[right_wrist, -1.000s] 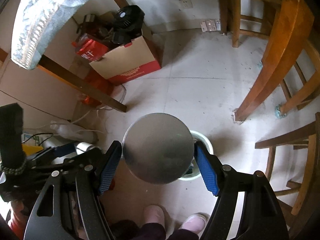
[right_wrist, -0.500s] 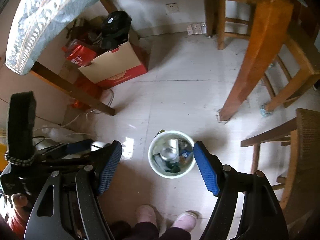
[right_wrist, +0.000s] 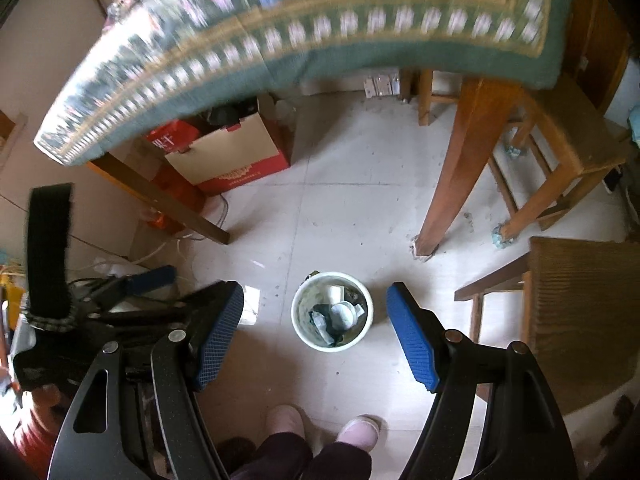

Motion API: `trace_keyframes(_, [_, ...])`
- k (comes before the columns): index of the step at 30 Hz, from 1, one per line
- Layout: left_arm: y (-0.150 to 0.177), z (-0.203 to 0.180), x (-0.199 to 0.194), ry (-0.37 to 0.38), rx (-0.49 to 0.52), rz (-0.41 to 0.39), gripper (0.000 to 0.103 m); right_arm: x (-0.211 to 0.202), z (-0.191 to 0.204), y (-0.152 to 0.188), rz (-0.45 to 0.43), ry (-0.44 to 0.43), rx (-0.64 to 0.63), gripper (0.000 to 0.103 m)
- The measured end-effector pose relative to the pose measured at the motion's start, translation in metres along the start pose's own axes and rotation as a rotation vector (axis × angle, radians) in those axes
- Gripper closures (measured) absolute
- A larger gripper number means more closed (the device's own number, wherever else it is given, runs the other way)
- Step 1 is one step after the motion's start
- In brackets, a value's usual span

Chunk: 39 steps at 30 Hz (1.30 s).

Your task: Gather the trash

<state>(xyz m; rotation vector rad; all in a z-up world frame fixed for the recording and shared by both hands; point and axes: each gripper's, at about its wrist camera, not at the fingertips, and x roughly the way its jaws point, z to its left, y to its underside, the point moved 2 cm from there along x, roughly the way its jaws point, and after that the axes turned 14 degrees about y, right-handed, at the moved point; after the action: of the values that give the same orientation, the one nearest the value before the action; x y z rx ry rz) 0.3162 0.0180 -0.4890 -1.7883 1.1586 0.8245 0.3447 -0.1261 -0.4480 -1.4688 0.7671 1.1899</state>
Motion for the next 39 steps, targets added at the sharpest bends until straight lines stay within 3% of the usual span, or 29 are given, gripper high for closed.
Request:
trace_keyframes(5, [-0.006,-0.046,-0.105,-0.031,0.030,-0.128,0.023,-0.071,-0.005,-0.012,-0.056,0.008,-0.024,0.032])
trace_keyframes(10, [0.002,-0.102,-0.213,-0.061,0.089,-0.289,0.023,-0.166,-0.008,-0.021,-0.168,-0.010,-0.039,0.032])
trace_keyframes(17, [0.035,-0.182,-0.338,-0.034,0.198,-0.504,0.023,-0.309,-0.003,-0.008,-0.404,-0.022,-0.045,0.032])
trace_keyframes(22, [0.082,-0.221,-0.414,-0.021,0.299,-0.629,0.023,-0.402,0.001,0.029,-0.593,0.003,-0.040,0.032])
trace_keyframes(28, [0.148,-0.245,-0.476,0.030,0.313,-0.722,0.022,-0.472,0.013,0.089,-0.699,0.028,-0.021,0.028])
trace_keyframes(30, [0.168,-0.249,-0.494,0.025,0.313,-0.742,0.021,-0.484,0.018,0.105,-0.713,0.009,-0.013,0.027])
trace_keyframes(34, [0.201,-0.254,-0.520,-0.006,0.330,-0.771,0.010,-0.506,0.026,0.130,-0.767,0.012,-0.014,0.012])
trace_keyframes(39, [0.221,-0.254,-0.535,-0.006,0.340,-0.789,0.009,-0.520,0.034,0.144,-0.809,0.036,-0.014,0.010])
